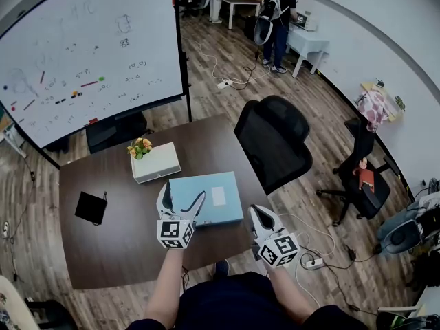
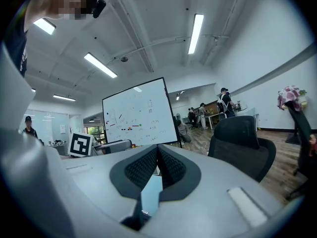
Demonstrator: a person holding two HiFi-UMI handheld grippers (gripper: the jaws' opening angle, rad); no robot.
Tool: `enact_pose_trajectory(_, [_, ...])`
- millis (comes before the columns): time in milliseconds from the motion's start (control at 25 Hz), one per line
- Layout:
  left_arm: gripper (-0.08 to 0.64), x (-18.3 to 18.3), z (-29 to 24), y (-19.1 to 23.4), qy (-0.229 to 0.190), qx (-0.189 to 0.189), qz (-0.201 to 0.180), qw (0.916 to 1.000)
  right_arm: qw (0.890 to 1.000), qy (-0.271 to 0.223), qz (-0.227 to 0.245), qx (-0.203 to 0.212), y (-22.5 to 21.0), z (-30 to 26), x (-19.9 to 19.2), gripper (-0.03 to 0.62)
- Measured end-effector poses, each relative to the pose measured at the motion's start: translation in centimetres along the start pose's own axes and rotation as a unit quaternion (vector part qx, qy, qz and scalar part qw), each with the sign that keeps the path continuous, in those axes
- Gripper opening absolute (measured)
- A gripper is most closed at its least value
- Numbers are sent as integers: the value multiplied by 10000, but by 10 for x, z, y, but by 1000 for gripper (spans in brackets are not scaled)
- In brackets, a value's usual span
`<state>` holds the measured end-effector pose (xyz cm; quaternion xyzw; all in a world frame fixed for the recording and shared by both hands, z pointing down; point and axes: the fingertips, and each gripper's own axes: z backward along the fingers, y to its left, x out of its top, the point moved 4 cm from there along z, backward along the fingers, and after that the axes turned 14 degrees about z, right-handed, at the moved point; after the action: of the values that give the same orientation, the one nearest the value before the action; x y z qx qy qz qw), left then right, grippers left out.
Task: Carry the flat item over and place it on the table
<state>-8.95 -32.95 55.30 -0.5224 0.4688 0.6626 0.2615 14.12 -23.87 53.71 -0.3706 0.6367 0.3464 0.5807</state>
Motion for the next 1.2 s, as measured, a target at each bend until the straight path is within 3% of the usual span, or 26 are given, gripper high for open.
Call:
enact_pose_trajectory(280, [511, 0, 2, 1, 4, 4, 42, 10000, 9993, 9, 365, 26, -12, -28, 2, 11])
enact_pose_trajectory(520, [485, -2, 5, -3, 50, 22, -42, 10000, 9993, -37, 366, 59, -22, -50, 9, 11])
enact_pose_trajectory(640, [382, -1, 10, -3, -22, 65, -135, 9999, 9993, -45, 362, 127, -20, -54, 7, 11])
enact_pose_trajectory(880, [19, 1, 26, 2, -173, 446, -77, 9988, 9990, -22, 377, 251, -14, -60, 3, 11])
enact_pose_trajectory(1000, [-3, 2, 33, -1, -244, 433, -127, 9987, 9986, -40, 426, 314, -11, -62, 1, 11])
enact_pose_trajectory(1200, [-3, -5, 33, -3, 69, 452, -85, 9989, 9979, -39, 518, 393, -11, -67, 1, 11])
